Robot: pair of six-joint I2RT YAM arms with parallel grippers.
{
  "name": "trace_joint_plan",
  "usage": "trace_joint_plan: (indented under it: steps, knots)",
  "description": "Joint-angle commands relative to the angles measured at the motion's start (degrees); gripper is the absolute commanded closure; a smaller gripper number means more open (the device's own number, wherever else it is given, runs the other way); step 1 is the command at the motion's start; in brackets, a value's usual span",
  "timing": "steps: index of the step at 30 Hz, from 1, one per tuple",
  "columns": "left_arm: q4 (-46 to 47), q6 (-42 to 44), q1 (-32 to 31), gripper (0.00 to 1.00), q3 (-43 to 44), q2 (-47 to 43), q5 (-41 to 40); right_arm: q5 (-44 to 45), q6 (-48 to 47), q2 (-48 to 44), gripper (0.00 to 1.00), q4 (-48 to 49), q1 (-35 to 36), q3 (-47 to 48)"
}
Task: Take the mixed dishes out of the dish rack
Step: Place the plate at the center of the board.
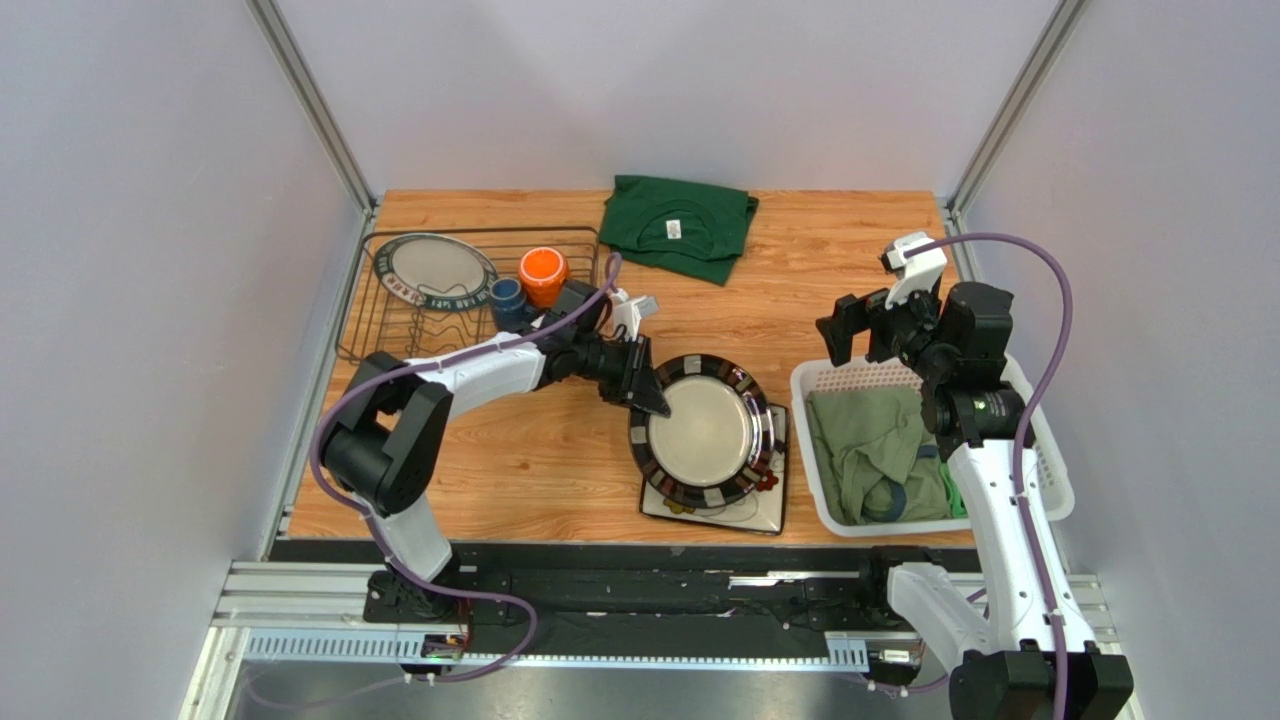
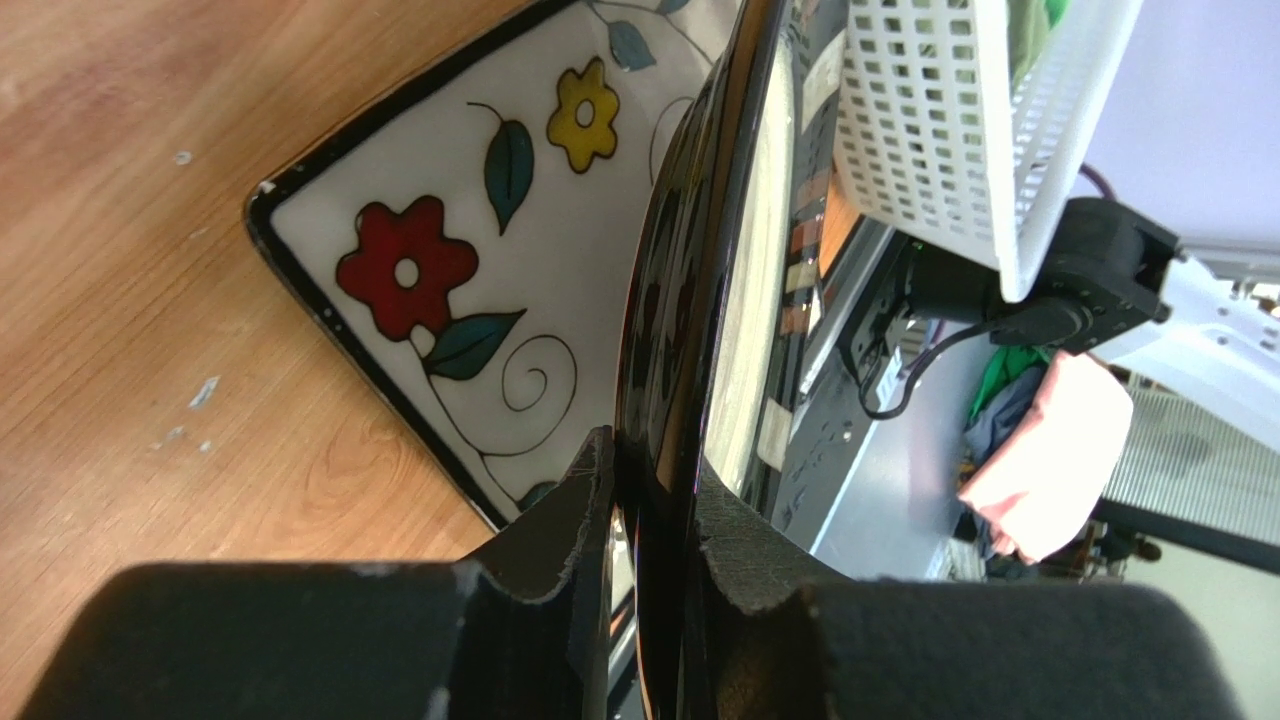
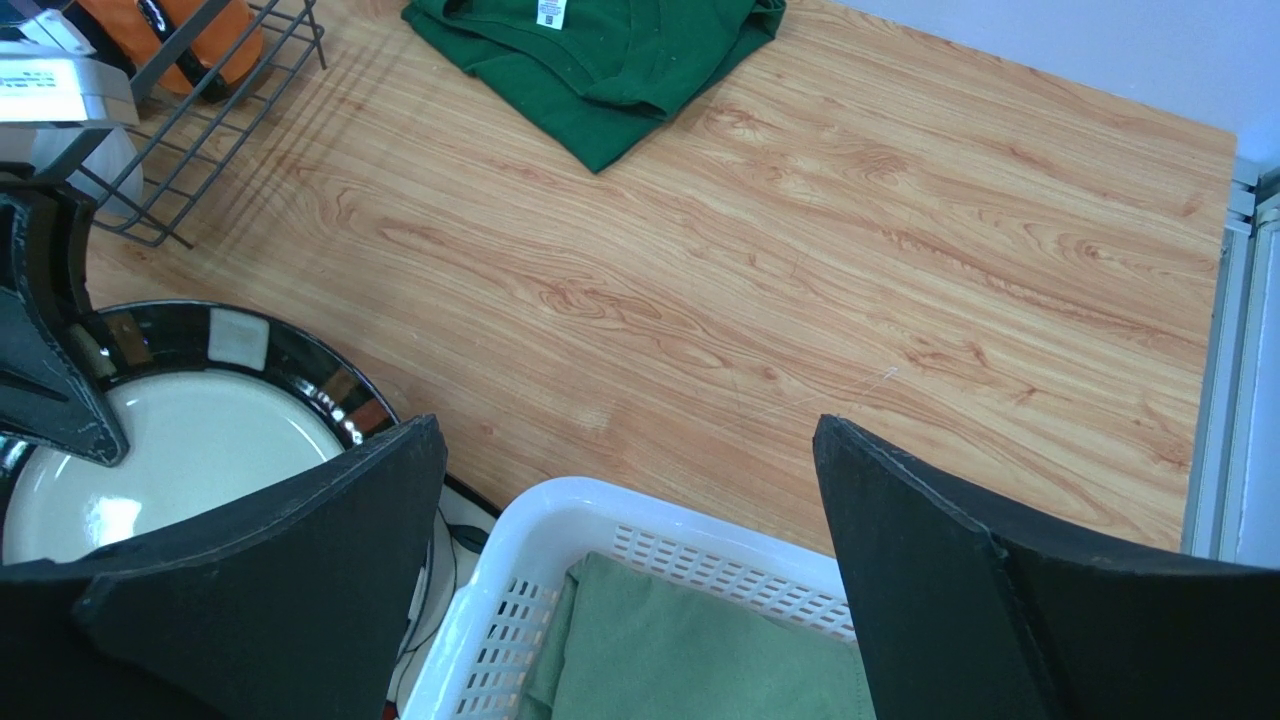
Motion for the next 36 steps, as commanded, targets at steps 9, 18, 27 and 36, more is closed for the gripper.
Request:
trace_joint_plan:
  steps: [9, 18, 27, 36]
  knots:
    - [1.4, 0.8, -2.8, 1.00, 7.3, 4.2, 7.6, -0.7, -0.8, -0.9, 0.01, 0.6, -0.2, 0.8]
    - [0.0, 1.6, -4.0, 1.00, 9.7, 6.8, 9.0, -1.0, -0.8, -0.7, 0.01, 0.6, -0.1, 0.8]
    - [-1.8, 3.4, -4.7, 1.00, 11.2, 8.8, 9.1, -1.1, -0.8, -0.7, 0.01, 0.5, -0.2, 0.9]
    - [-3.4, 5.4, -5.1, 0.94, 12.0, 9.3, 8.3, -1.2, -0.8, -0.8, 0.01, 0.6, -0.2, 0.9]
